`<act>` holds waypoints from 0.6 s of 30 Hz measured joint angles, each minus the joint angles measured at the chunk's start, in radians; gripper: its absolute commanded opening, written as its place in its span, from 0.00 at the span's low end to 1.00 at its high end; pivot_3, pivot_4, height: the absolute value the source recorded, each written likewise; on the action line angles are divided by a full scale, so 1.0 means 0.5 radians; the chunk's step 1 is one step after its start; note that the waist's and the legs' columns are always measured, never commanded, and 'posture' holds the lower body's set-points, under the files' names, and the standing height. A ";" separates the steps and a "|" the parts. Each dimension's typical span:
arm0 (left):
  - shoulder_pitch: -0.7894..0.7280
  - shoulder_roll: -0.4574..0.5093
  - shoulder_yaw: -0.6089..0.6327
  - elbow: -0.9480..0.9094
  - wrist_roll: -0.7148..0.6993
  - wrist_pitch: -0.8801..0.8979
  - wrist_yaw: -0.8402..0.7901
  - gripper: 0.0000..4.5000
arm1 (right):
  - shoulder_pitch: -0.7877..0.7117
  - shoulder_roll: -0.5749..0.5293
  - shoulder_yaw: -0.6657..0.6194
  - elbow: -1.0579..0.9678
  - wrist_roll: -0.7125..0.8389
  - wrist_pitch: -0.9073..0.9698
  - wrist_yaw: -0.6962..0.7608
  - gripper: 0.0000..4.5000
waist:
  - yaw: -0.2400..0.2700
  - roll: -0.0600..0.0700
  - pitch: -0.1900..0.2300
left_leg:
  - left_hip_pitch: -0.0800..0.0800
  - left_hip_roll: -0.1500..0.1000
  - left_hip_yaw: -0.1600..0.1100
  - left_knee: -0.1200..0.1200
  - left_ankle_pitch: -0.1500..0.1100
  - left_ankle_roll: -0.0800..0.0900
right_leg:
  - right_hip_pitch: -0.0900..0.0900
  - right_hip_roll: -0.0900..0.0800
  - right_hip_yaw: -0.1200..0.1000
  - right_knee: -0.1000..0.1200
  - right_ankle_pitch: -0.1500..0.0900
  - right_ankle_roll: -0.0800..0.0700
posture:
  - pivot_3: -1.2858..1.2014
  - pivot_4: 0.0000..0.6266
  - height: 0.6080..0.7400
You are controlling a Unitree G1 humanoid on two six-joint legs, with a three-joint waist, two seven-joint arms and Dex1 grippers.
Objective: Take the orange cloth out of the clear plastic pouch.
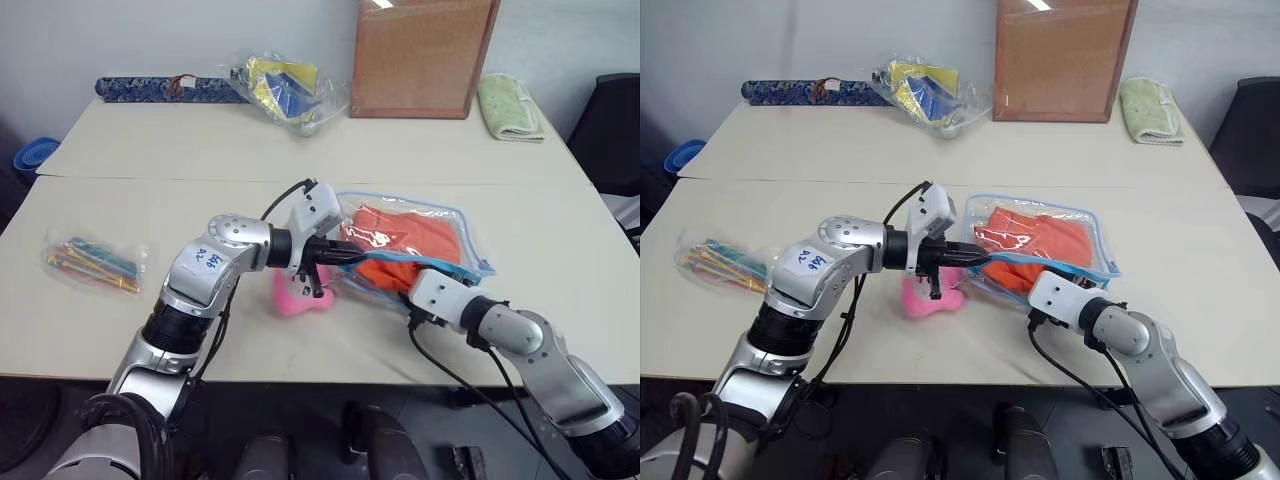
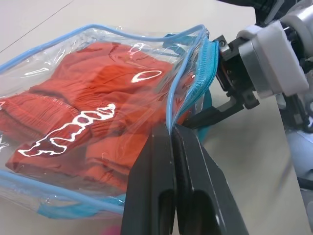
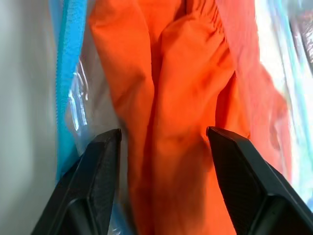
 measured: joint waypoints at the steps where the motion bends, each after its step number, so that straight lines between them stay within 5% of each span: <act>1: 0.000 -0.001 0.002 0.000 -0.002 0.002 0.004 0.00 | -0.022 0.032 0.011 0.034 -0.044 -0.016 -0.021 0.65 | 0.000 0.000 0.000 | 0.000 0.000 0.000 0.000 0.000 -0.001 | 0.000 0.000 0.000 0.000 0.000 0.000 | 0.52 0.24 1.00; 6: -0.009 -0.031 0.009 0.000 -0.003 0.003 0.016 0.00 | -0.168 0.236 0.020 0.275 -0.197 -0.023 -0.171 0.65 | -0.005 0.000 0.000 | 0.001 0.000 0.001 0.001 0.001 -0.002 | 0.001 -0.001 0.001 0.002 0.000 0.000 | 0.52 0.24 1.00; 9: -0.022 -0.038 0.010 0.003 -0.005 0.004 0.025 0.00 | -0.202 0.265 0.020 0.353 -0.258 -0.048 -0.205 0.53 | 0.001 0.000 -0.001 | 0.000 0.000 -0.001 0.001 0.001 -0.002 | 0.001 -0.002 0.000 0.002 0.000 0.000 | 0.52 0.24 1.00; 16: -0.041 -0.055 0.013 0.042 -0.005 0.000 0.053 0.00 | -0.122 0.286 0.022 0.384 -0.332 -0.168 -0.177 0.01 | 0.002 0.000 -0.001 | 0.000 0.000 -0.001 0.001 0.001 -0.001 | 0.001 -0.002 0.000 0.002 0.000 0.000 | 0.52 0.24 1.00; 18: -0.053 -0.059 0.012 0.088 0.004 -0.020 0.068 0.00 | -0.092 0.264 0.006 0.361 -0.343 -0.193 -0.145 0.00 | 0.003 0.000 -0.001 | 0.000 -0.001 -0.001 0.001 0.001 -0.001 | 0.001 -0.002 0.000 0.002 0.000 0.000 | 0.52 0.24 1.00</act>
